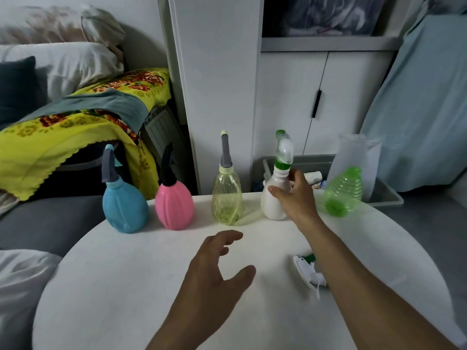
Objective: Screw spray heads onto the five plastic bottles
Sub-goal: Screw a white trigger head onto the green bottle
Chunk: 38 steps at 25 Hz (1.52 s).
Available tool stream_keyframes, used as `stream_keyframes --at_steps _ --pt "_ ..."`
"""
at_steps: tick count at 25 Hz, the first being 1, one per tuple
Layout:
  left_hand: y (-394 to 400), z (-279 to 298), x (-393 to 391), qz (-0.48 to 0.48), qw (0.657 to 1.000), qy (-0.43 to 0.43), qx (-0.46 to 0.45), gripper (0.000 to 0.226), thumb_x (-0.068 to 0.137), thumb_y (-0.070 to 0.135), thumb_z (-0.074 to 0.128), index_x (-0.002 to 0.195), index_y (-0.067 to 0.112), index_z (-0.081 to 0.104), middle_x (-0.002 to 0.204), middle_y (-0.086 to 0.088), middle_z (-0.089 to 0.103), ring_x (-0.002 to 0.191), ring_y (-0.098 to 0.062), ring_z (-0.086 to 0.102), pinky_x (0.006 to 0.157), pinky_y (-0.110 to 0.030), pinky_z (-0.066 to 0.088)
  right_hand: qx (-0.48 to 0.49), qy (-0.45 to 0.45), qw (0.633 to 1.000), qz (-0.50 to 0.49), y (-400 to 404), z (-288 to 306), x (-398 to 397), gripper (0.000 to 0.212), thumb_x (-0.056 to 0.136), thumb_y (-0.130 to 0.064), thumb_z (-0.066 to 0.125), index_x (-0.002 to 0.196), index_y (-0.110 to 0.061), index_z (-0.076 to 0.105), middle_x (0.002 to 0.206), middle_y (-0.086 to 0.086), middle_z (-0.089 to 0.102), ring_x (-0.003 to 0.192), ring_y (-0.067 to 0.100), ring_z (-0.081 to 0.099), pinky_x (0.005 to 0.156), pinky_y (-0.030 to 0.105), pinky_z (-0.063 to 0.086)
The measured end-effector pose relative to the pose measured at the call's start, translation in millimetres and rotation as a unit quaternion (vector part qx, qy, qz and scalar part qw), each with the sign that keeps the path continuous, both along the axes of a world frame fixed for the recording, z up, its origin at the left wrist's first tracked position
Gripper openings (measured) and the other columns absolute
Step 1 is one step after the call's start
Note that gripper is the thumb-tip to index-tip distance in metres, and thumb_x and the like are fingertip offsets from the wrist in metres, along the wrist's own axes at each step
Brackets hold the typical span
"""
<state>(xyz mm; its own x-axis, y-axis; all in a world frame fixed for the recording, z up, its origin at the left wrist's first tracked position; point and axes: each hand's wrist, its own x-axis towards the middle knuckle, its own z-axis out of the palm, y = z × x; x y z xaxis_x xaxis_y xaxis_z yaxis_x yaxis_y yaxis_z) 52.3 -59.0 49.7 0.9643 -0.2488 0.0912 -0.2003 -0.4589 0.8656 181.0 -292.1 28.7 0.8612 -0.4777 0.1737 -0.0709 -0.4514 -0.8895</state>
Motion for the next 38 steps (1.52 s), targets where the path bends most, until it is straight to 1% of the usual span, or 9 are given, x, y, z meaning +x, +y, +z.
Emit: stream_keyframes --at_steps 7,10,12,15,18,22,27,33,38 --pt "-1 2 -3 -0.005 1.0 0.001 -0.01 0.046 0.081 0.033 0.077 0.118 0.047 0.054 0.121 0.028 0.054 0.111 0.011 0.05 0.092 -0.022 0.046 -0.023 0.103 0.993 0.045 -19 6 -21 0.07 0.069 -0.022 0.086 0.129 -0.017 0.051 0.118 -0.002 0.06 0.099 0.02 0.057 0.084 0.035 0.048" --pt "0 0 -1 -0.005 1.0 0.001 -0.018 0.044 0.081 0.033 0.077 0.117 0.047 0.055 0.118 0.029 0.055 0.109 0.014 0.05 0.086 -0.017 0.045 -0.094 0.154 0.983 -0.008 -61 37 -24 0.035 0.065 -0.033 0.083 0.094 -0.015 0.072 0.082 0.0 0.077 0.07 0.02 0.068 0.066 0.031 0.052" --pt "0 -1 1 -0.007 1.0 0.001 -0.021 0.043 0.081 0.033 0.077 0.115 0.046 0.056 0.118 0.029 0.056 0.108 0.016 0.049 0.087 -0.018 0.044 -0.076 0.074 0.987 -0.119 -96 58 -30 0.03 0.064 -0.041 0.074 0.078 -0.014 0.07 0.07 0.002 0.077 0.065 0.023 0.072 0.069 0.037 0.059" --pt "1 -4 2 -0.006 1.0 -0.002 -0.018 0.042 0.081 0.03 0.078 0.114 0.046 0.057 0.117 0.028 0.058 0.107 0.015 0.051 0.085 -0.016 0.044 -0.125 -0.051 0.962 -0.239 -136 59 -34 0.053 0.064 -0.046 0.072 0.108 -0.023 0.057 0.114 0.006 0.068 0.105 0.031 0.063 0.089 0.039 0.049" --pt "0 -9 3 -0.006 1.0 0.006 -0.017 0.044 0.081 0.026 0.079 0.115 0.045 0.058 0.118 0.023 0.059 0.106 0.014 0.051 0.084 -0.016 0.044 -0.079 0.026 0.982 -0.169 -144 22 -20 0.092 0.065 -0.044 0.083 0.141 -0.023 0.035 0.143 0.008 0.051 0.125 0.034 0.051 0.102 0.045 0.042" --pt "-7 -11 5 -0.007 1.0 0.0 -0.013 0.043 0.081 0.027 0.079 0.114 0.045 0.059 0.117 0.023 0.06 0.106 0.014 0.051 0.083 -0.016 0.045 -0.052 0.057 0.986 -0.15 -139 -21 -10 0.077 0.066 -0.039 0.085 0.128 -0.015 0.048 0.126 0.012 0.059 0.113 0.036 0.058 0.089 0.04 0.045" --pt "-16 -7 -2 -0.012 0.999 -0.034 -0.019 0.043 0.082 0.026 0.078 0.115 0.043 0.058 0.118 0.026 0.06 0.109 0.007 0.055 0.091 -0.023 0.049 -0.043 0.012 0.979 -0.198 -124 32 -36 0.077 0.056 -0.044 0.088 0.118 -0.011 0.056 0.12 0.013 0.061 0.105 0.033 0.062 0.087 0.04 0.051" --pt "-17 15 -17 -0.108 0.989 -0.08 -0.069 0.108 0.059 0.045 0.09 0.147 0.044 0.027 0.143 0.026 0.043 0.128 0.003 0.047 0.094 -0.019 0.048 0.118 -0.013 0.977 0.178 3 98 -156 0.071 0.043 -0.043 0.092 0.107 -0.033 0.063 0.101 -0.011 0.073 0.089 0.006 0.071 0.075 0.023 0.055" --pt "5 24 -24 -0.079 0.979 -0.13 -0.132 0.094 0.057 0.04 0.092 0.137 0.039 0.044 0.121 0.02 0.066 0.108 -0.003 0.065 0.078 -0.014 0.054 0.201 0.011 0.918 0.342 49 100 -186 0.059 0.07 -0.04 0.085 0.123 -0.037 0.059 0.119 -0.015 0.069 0.105 0.011 0.069 0.089 0.033 0.057"
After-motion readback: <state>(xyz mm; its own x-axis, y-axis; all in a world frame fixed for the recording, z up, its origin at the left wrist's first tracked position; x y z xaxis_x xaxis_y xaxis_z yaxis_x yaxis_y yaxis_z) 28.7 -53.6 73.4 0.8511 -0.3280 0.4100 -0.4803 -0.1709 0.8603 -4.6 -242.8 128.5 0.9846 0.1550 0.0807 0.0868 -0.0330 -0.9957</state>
